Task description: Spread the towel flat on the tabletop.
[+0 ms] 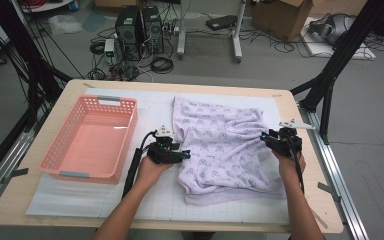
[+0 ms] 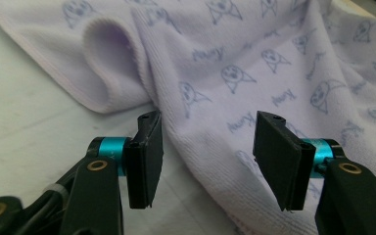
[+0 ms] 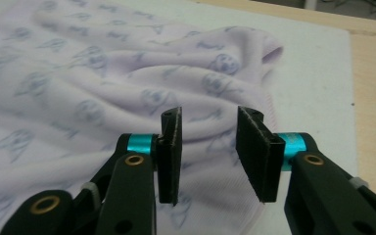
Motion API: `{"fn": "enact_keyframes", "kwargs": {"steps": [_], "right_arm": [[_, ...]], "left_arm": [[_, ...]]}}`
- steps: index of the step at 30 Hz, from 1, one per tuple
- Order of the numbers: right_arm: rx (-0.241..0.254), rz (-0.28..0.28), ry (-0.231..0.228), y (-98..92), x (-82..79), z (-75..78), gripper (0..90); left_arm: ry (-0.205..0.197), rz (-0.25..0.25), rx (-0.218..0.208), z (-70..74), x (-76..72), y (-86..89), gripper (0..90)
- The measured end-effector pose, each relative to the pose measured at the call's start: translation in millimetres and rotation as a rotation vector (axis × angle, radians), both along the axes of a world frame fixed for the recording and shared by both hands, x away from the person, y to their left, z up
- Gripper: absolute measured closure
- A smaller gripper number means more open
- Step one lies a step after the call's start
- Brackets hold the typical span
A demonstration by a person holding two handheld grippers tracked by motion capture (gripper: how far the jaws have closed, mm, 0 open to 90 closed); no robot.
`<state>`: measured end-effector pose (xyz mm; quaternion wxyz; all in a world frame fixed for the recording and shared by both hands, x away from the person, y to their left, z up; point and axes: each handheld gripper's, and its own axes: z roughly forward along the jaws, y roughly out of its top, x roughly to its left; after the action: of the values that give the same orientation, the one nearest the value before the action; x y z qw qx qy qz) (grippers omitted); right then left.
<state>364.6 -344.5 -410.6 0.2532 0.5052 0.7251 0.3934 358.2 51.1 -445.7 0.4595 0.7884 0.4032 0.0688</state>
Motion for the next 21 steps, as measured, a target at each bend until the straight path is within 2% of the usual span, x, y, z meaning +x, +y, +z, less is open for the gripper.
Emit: {"fn": "enact_keyframes", "kwargs": {"steps": [1,2,3,5,7,8,9,10,12,14,18,21], "right_arm": [[-0.003,0.017,0.004,-0.9,-5.3,1.0,60.0],[-0.008,0.030,0.000,-1.8,-10.8,2.0,59.7],[-0.002,0.045,-0.005,-3.1,-16.0,2.9,59.4],[0.013,0.071,-0.008,-5.3,-24.3,3.9,58.7],[0.015,0.085,-0.010,-6.1,-30.6,4.4,58.4],[0.019,0.093,-0.012,-6.1,-32.9,4.1,58.4],[0.022,0.103,-0.012,-5.9,-35.0,3.9,58.3],[0.027,0.109,-0.011,-4.7,-36.7,3.3,58.3],[0.038,0.130,-0.010,-2.0,-39.4,1.9,58.3],[0.037,0.146,-0.002,2.2,-40.6,-0.2,58.8],[0.029,0.190,0.016,14.2,-40.2,-5.4,59.4],[0.023,0.232,0.043,27.5,-37.8,-9.4,56.7]], "left_arm": [[0.011,-0.010,0.004,-3.2,-1.3,-5.2,44.9],[-0.002,-0.019,0.024,-5.4,-3.4,-10.3,45.6],[-0.031,-0.017,0.044,-5.3,-5.6,-13.2,44.9],[-0.031,-0.009,0.041,-6.0,-5.3,-15.0,54.7],[-0.029,0.003,0.046,-6.3,-3.2,-11.7,71.4],[-0.027,0.009,0.035,-6.4,-2.1,-10.1,78.2],[-0.050,0.020,0.039,-5.3,-2.1,-8.5,82.6],[-0.090,0.043,0.059,-3.8,-2.2,-7.2,84.2],[-0.117,0.106,0.038,-1.0,1.2,-0.2,85.0],[-0.141,0.170,0.035,1.1,6.1,9.3,85.4],[-0.159,0.282,0.040,2.3,17.7,28.7,85.5],[-0.152,0.332,0.024,2.0,23.4,37.0,85.5]]}}
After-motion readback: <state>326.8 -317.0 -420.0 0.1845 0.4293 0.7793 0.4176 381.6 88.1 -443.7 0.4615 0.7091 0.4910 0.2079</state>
